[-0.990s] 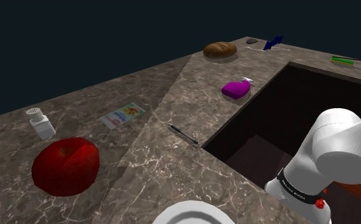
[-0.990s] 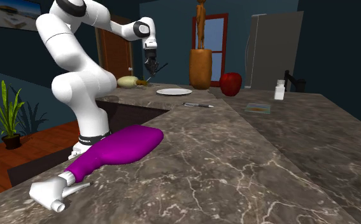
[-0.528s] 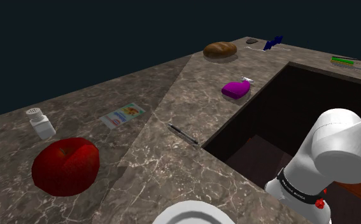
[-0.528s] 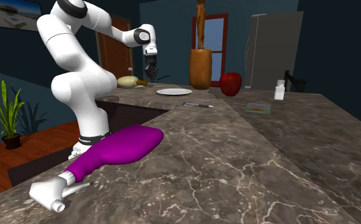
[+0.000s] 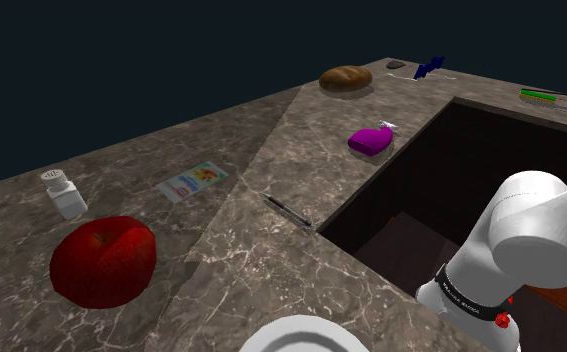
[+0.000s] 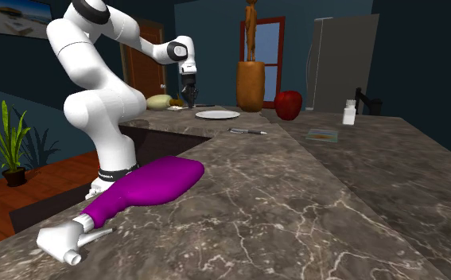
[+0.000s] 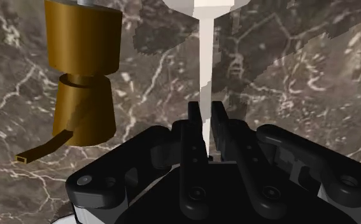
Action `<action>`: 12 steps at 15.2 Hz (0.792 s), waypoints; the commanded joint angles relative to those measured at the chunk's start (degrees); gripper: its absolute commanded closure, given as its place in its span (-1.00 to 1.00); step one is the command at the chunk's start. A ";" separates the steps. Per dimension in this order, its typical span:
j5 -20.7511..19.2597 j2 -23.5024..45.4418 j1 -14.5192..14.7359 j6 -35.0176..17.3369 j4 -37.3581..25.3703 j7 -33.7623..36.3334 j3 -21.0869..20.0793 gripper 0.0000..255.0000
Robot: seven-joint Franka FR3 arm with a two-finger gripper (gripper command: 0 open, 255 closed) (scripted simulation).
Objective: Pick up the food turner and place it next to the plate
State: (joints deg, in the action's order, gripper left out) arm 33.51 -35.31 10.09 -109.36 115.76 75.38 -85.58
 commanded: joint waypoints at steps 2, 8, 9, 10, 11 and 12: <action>0.02 0.00 0.02 -0.03 0.03 -0.01 -0.01 1.00; 0.02 0.00 0.01 -0.03 0.03 0.00 -0.02 -1.00; 0.02 0.00 0.01 -0.03 0.03 0.00 -0.02 -1.00; -0.68 0.23 0.66 1.60 -1.19 0.38 1.29 -1.00; -1.35 0.48 1.20 3.24 -2.49 0.76 2.48 -1.00; -1.98 0.72 1.62 4.90 -3.87 1.13 3.57 -1.00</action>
State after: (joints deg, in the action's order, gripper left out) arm 32.01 -34.77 11.47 -105.83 113.05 76.15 -82.71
